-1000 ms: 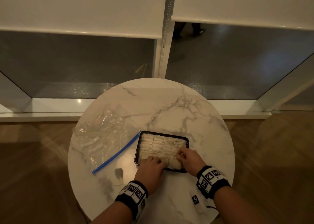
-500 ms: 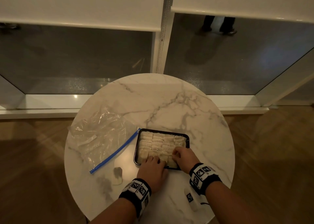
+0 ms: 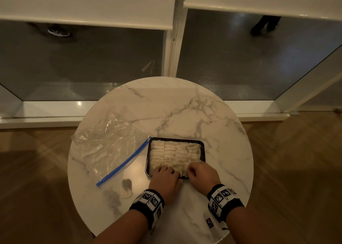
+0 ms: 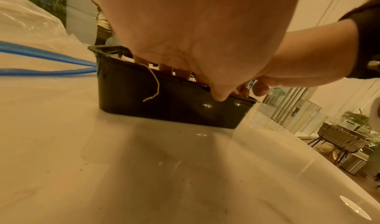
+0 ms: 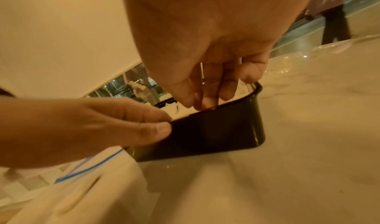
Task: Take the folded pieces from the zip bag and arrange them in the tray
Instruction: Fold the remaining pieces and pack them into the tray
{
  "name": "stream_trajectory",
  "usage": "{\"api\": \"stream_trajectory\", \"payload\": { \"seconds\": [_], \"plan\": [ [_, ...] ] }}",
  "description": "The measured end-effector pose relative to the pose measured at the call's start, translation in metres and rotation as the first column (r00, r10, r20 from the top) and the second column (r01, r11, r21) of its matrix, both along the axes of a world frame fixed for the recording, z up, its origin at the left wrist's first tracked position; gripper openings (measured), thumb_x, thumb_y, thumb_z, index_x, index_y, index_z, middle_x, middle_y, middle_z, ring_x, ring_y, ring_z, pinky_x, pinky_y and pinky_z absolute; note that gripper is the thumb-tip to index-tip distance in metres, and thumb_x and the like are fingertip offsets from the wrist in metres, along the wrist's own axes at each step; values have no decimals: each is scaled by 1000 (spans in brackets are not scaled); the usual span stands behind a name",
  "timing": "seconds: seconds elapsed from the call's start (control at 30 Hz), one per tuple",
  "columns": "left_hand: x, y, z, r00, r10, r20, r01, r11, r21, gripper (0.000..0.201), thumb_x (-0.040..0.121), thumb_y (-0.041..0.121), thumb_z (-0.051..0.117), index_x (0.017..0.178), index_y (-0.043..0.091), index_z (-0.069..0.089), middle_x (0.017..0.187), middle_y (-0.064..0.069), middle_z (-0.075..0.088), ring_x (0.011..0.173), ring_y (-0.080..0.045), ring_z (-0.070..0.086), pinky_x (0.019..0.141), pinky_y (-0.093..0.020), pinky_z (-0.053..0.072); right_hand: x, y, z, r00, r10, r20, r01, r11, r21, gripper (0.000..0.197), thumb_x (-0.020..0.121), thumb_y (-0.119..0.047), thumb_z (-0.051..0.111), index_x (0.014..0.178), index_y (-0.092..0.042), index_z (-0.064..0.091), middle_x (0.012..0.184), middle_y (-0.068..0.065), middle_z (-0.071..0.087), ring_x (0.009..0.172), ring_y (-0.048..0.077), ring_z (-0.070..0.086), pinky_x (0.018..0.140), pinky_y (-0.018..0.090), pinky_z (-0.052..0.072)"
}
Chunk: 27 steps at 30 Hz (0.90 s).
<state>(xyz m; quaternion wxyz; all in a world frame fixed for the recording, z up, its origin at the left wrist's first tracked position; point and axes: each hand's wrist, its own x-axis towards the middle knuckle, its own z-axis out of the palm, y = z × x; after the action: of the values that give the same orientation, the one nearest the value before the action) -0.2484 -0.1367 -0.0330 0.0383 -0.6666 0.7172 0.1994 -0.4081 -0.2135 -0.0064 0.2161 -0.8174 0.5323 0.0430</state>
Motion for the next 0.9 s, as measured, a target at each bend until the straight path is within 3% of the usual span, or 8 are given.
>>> {"api": "stream_trajectory", "payload": {
  "seconds": [0.17,0.27,0.4,0.53,0.63,0.7,0.8,0.9],
  "plan": [
    [6,5,5,998,15,-53,-19,996,-82,42,103,41,29,126,23,60,127,1,60,122,-21,49,110,-37,29,4,14,-2,992,119,-43,-122,989,-84,31,97,-34,43,92,-19,70,96,3,68,93,23,62,76,34,47],
    [15,14,12,986,25,-164,-56,980,-190,43,96,42,29,112,26,65,113,5,64,111,-18,54,103,-35,37,5,19,-5,990,139,-36,-142,985,-103,36,98,-35,41,88,-18,71,91,4,69,88,24,62,75,34,46],
    [33,33,21,953,111,-283,-196,936,-291,15,94,32,51,97,30,66,94,11,65,90,-10,54,86,-30,48,2,21,-10,989,147,4,-146,985,-91,39,98,-37,41,77,-19,68,79,3,68,79,22,60,70,34,46],
    [57,64,24,890,287,-354,-387,887,-251,17,98,29,55,109,29,68,106,14,61,99,-4,50,90,-23,37,-2,22,-11,990,132,59,-126,988,-84,34,96,-33,45,73,-19,66,72,-2,64,73,17,54,68,33,43],
    [75,86,16,830,430,-356,-522,823,-224,15,95,24,61,108,25,68,105,9,64,99,-9,55,88,-25,43,-4,25,-9,994,105,13,-102,984,-147,31,95,-33,46,71,-23,63,70,-6,63,73,15,52,68,31,36],
    [86,99,9,780,526,-340,-604,774,-189,15,94,23,63,109,24,67,106,4,66,97,-11,55,89,-30,49,-3,27,-7,995,93,-29,-96,984,-149,33,96,-37,42,74,-26,63,73,-8,63,78,14,53,74,32,37],
    [95,113,-1,669,687,-282,-723,690,-36,37,93,31,64,129,20,59,125,-3,60,114,-21,55,100,-37,50,-1,28,-6,991,114,-68,-121,987,-110,38,99,-41,34,78,-27,63,80,-10,63,85,13,53,85,32,36],
    [96,117,-7,599,770,-221,-774,627,87,54,92,39,64,139,16,49,134,-8,54,123,-26,50,102,-40,47,1,28,-7,990,128,-67,-133,988,-79,40,100,-41,30,79,-27,61,80,-11,62,84,12,54,91,32,36]
  ]
}}
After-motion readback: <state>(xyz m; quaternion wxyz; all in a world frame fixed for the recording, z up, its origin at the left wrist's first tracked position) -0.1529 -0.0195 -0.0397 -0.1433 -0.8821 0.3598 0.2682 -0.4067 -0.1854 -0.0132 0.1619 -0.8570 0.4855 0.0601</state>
